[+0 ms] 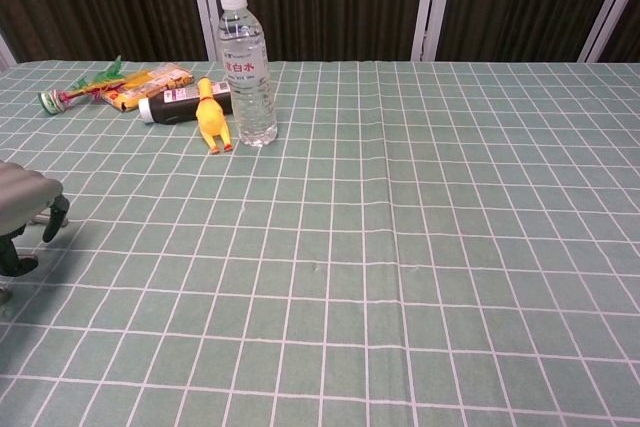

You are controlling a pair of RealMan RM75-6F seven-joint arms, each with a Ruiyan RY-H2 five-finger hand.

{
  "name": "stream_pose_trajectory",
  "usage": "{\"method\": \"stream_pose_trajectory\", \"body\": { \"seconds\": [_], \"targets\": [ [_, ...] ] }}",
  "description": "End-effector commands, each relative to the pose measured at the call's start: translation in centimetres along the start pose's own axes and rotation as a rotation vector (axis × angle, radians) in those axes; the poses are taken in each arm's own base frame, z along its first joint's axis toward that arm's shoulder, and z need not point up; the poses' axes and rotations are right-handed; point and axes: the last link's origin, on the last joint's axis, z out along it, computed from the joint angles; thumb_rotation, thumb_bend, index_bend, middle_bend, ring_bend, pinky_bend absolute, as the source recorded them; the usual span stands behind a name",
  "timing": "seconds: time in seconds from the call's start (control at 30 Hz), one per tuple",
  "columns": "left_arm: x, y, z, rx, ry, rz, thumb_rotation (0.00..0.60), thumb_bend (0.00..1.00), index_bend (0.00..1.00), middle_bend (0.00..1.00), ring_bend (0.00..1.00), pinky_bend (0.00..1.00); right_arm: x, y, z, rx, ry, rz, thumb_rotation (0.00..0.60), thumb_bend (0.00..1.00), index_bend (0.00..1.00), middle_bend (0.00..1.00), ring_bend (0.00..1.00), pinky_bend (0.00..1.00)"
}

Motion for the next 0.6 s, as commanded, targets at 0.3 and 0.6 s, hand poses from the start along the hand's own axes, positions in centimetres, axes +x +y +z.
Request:
{"method": "stream_pose_trajectory", "body": {
  "seconds": [0.3, 0.6],
  "targets": [
    [-0.44, -0.09, 0.38, 0.011, -0.014, 0.008, 0.6, 0.31, 0.49, 1.0, 1.0, 1.0, 0.0, 0.02, 0.0, -0.002, -0.001, -0.001, 0.6, 0.28, 0.0, 0.0, 0.0, 0.0],
    [-0.87, -0.29, 0.45, 0.016, -0.025, 0.014, 0.6, 0.32, 0.5, 1.0, 1.0, 1.0, -0.05, 0.0, -0.01, -0.002, -0.003, -0.001, 0.6, 0.28, 0.0, 0.0, 0.0, 0.0]
  ]
}}
